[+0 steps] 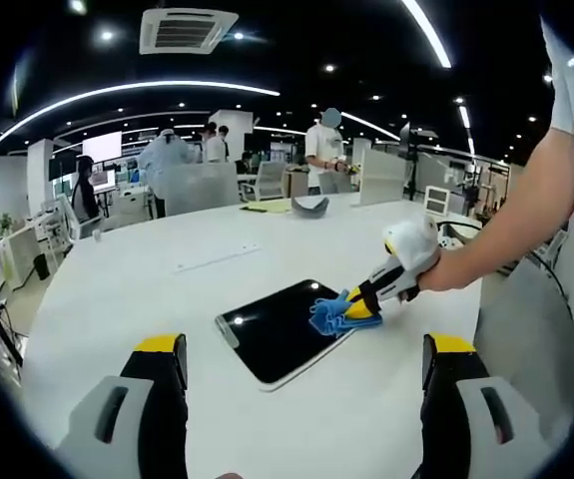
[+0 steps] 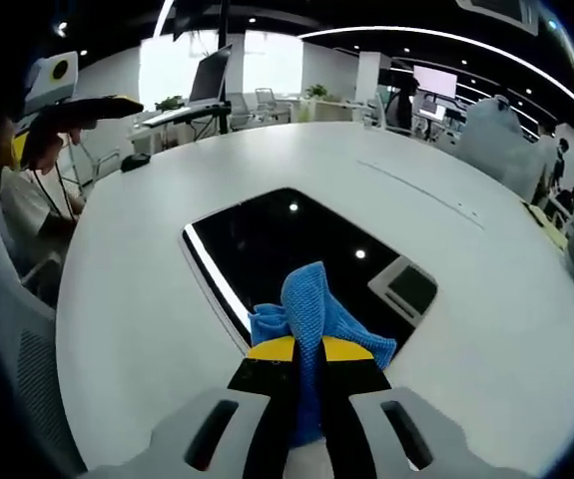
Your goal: Wipe the mirror surface with the cleaning cloth until all visible marks leave the cleaned area.
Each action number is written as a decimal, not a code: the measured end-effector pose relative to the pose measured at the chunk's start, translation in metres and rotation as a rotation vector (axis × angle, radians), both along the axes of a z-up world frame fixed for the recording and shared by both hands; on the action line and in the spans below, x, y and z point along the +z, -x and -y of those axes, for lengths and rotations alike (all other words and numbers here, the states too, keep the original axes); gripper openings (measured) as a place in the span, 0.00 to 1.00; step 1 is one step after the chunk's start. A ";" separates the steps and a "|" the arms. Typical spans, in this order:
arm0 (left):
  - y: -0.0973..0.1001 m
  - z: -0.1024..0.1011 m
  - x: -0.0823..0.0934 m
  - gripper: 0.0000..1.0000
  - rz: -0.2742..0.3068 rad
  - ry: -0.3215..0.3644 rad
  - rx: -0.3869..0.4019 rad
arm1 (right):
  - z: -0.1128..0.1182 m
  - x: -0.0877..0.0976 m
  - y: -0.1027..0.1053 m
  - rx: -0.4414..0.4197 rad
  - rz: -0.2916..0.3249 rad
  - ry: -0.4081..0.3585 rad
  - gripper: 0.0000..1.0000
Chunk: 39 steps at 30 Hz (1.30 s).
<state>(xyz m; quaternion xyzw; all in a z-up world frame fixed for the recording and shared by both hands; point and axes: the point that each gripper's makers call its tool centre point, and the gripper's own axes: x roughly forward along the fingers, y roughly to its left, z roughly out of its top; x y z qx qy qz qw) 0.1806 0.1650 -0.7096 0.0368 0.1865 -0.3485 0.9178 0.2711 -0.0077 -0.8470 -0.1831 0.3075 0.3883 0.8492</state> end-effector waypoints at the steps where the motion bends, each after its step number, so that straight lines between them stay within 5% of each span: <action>1: 0.000 0.000 0.000 0.99 0.001 0.001 0.000 | 0.001 0.000 0.000 -0.002 -0.001 0.000 0.03; 39: 0.003 0.007 -0.001 0.99 0.003 -0.011 -0.017 | 0.028 0.000 0.004 -0.064 -0.004 0.008 0.03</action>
